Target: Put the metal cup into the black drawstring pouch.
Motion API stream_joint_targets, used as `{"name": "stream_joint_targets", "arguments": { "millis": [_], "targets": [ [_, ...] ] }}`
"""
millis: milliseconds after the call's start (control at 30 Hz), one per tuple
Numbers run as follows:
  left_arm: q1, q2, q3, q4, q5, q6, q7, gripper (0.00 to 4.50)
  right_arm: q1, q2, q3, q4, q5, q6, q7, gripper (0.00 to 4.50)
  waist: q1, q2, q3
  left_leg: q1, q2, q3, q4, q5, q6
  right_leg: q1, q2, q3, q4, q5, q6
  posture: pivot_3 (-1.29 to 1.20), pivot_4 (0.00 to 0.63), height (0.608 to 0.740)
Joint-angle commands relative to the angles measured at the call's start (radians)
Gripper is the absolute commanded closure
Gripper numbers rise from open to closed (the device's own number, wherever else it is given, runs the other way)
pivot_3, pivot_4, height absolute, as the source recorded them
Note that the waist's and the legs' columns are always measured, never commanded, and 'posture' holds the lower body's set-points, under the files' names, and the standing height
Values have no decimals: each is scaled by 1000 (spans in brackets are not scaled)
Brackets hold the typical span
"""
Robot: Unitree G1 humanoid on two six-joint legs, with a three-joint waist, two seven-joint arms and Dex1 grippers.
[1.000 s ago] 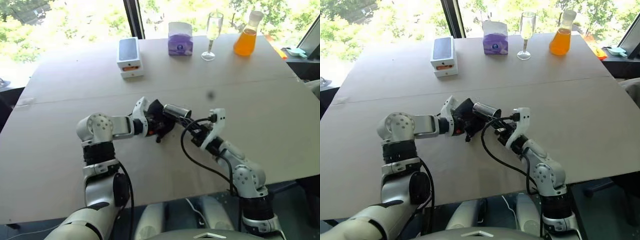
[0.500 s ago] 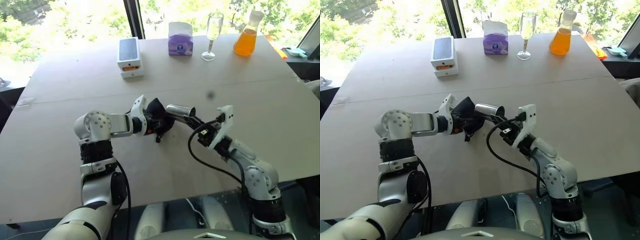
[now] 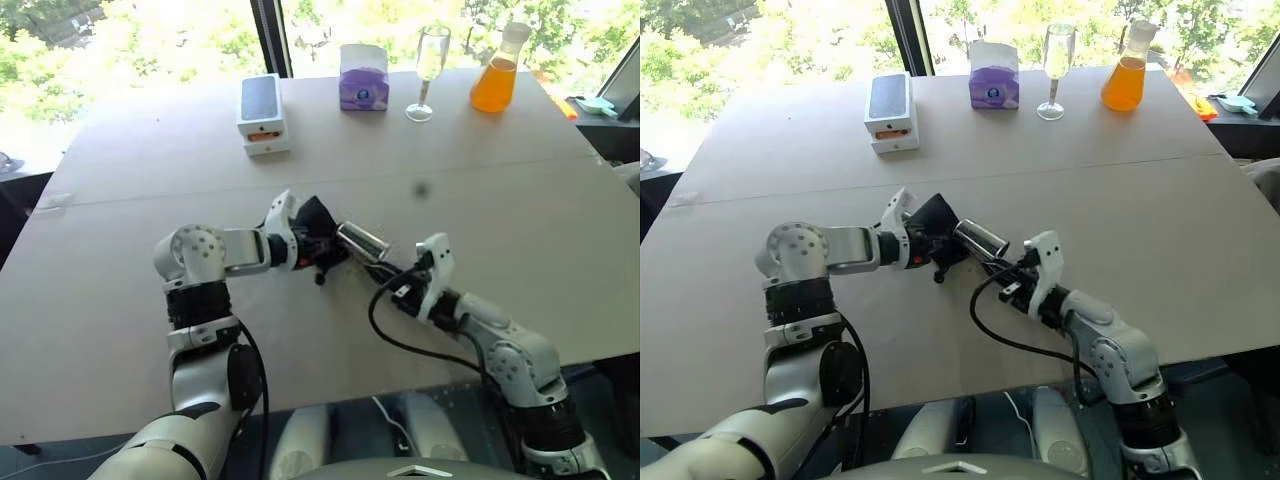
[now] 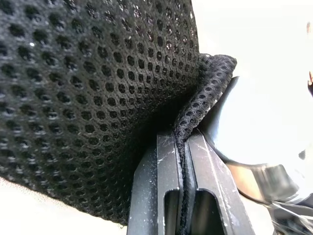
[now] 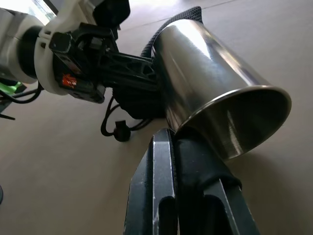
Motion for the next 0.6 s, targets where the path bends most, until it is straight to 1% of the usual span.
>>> {"name": "stream_joint_targets", "arguments": {
  "millis": [33, 167, 267, 367, 467, 600],
  "targets": [
    [-34, -8, 14, -37, -2, 2, -12, 4500, 1, -50, 3, -52, -11, -3, 54, 4427, 0, 0, 0, 0, 0, 0, 0, 0, 0, 0, 0, 0, 0, 0, 0, 0, 150, 740],
    [-27, 0, -28, -67, 3, -8, -31, 4500, -30, -100, 37, -50, -68, -26, 90, 4427, 0, 0, 0, 0, 0, 0, 0, 0, 0, 0, 0, 0, 0, 0, 0, 0, 150, 740],
    [-22, 3, -53, -93, 4, -15, -45, 4500, -71, -117, 62, -48, -108, -39, 109, 4427, 0, 0, 0, 0, 0, 0, 0, 0, 0, 0, 0, 0, 0, 0, 0, 0, 150, 740],
    [-16, 26, -109, -133, 2, -40, -75, 4500, -116, -129, 82, -47, -150, -51, 121, 4427, 0, 0, 0, 0, 0, 0, 0, 0, 0, 0, 0, 0, 0, 0, 0, 0, 150, 740],
    [-7, 47, -149, -151, 9, -62, -100, 4500, -140, -121, 71, -50, -171, -57, 108, 4427, 1, 0, 0, 0, 0, 0, 0, 0, 0, 0, 0, 0, 0, 0, 0, 0, 150, 740],
    [11, 65, -175, -155, 19, -84, -118, 4500, -150, -98, 18, -66, -130, -15, 88, 4427, 1, 0, 0, 0, 0, 0, 0, 0, 0, 0, 0, 0, -1, 0, 0, 0, 150, 740]
  ]
}}
